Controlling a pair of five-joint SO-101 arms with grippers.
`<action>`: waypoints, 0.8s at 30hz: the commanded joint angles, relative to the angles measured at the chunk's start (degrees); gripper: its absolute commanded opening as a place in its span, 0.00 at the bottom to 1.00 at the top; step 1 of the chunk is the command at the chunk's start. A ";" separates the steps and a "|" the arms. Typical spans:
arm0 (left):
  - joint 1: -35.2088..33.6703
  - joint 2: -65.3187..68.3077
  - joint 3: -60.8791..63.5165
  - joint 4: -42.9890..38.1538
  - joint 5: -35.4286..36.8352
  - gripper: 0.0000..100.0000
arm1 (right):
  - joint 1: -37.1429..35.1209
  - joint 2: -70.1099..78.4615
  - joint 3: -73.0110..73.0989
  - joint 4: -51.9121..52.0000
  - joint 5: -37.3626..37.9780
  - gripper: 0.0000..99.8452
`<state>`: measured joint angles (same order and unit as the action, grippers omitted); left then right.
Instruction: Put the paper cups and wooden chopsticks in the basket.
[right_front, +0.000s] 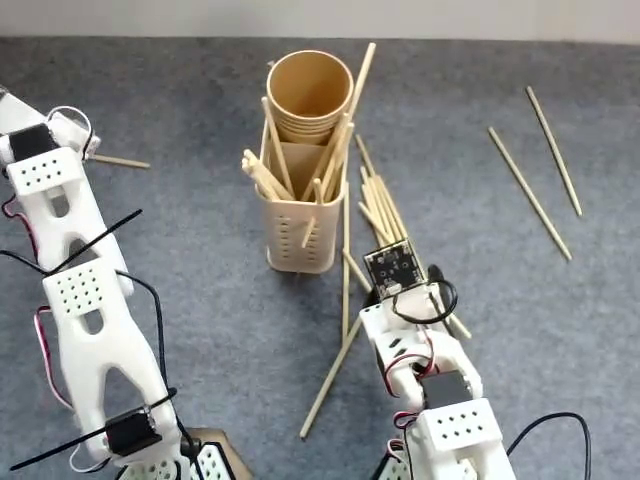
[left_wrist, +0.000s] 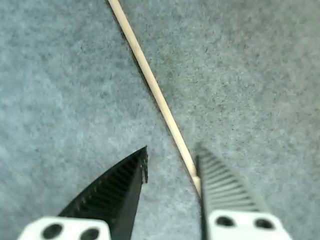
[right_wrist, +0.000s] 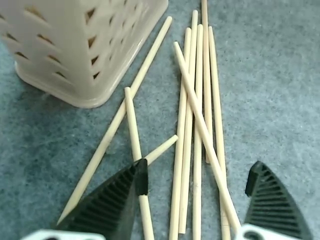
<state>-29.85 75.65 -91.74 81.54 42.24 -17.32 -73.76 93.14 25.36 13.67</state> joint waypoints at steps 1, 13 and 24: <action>2.33 -2.95 -3.21 -2.02 2.55 0.25 | -0.04 -0.75 -0.13 -0.57 0.79 0.31; 4.09 6.64 3.91 -11.60 2.46 0.24 | -0.04 -0.84 1.01 -0.57 0.79 0.31; 3.91 7.34 -1.36 -11.25 -1.05 0.01 | -0.04 -0.84 1.01 -0.57 0.79 0.31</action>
<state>-26.86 82.86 -89.19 70.37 44.44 -17.32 -73.93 94.02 25.36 13.67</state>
